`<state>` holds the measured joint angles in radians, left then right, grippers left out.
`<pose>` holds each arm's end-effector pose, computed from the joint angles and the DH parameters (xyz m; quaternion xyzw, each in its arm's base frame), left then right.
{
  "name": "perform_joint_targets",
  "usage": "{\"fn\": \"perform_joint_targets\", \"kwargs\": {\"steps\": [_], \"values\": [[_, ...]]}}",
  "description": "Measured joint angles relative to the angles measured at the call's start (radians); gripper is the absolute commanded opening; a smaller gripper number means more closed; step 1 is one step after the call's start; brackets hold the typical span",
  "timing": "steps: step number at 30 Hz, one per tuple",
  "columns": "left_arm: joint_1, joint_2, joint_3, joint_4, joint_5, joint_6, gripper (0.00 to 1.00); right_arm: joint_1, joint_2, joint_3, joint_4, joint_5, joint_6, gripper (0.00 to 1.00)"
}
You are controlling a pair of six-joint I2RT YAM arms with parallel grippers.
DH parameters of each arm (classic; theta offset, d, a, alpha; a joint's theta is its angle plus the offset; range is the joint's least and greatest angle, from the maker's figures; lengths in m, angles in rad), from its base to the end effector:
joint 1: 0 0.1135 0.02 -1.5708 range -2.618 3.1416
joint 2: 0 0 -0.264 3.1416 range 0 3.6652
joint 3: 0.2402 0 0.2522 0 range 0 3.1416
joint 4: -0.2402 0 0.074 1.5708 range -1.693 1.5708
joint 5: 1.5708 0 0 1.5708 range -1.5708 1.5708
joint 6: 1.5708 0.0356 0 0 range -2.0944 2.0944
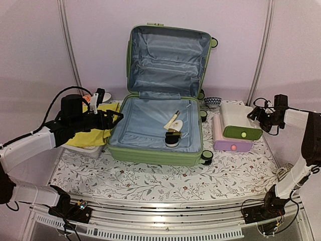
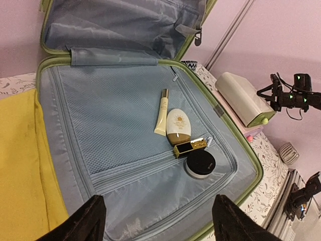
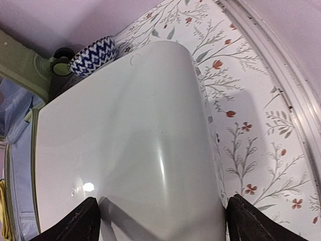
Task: Open, take out, and arrange the luggage
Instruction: Move the storage box to the center of the board.
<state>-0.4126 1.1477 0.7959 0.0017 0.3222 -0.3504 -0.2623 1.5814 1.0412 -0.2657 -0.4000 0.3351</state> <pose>0.2368 -0.1160 0.2892 0.1170 0.8056 -0.3326 0.4761 0.3297 -0.0742 0.2259 0.1967 0.8908 0.1975 0.3588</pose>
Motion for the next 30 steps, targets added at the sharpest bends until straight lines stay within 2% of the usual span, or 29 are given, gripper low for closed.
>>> {"fn": "perform_joint_targets", "kwargs": {"steps": [8, 15, 18, 20, 30], "values": [[0.000, -0.002, 0.000, -0.008, -0.003, 0.000, 0.75, 0.127, 0.002, -0.007, 0.021, 0.004, 0.051, 0.88], [0.000, -0.003, 0.000, -0.024, -0.016, 0.003, 0.75, 0.135, 0.034, 0.063, -0.046, 0.014, 0.043, 0.90], [0.000, -0.003, 0.000, -0.026, -0.019, 0.004, 0.75, 0.136, 0.047, 0.111, -0.095, 0.036, 0.026, 0.94], [0.000, -0.003, 0.000, -0.030, -0.022, 0.005, 0.76, 0.137, 0.043, 0.132, -0.126, 0.066, 0.010, 0.99], [0.000, -0.024, 0.012, -0.053, -0.044, 0.008, 0.76, 0.164, -0.120, 0.161, -0.273, 0.275, -0.068, 0.99]]}}
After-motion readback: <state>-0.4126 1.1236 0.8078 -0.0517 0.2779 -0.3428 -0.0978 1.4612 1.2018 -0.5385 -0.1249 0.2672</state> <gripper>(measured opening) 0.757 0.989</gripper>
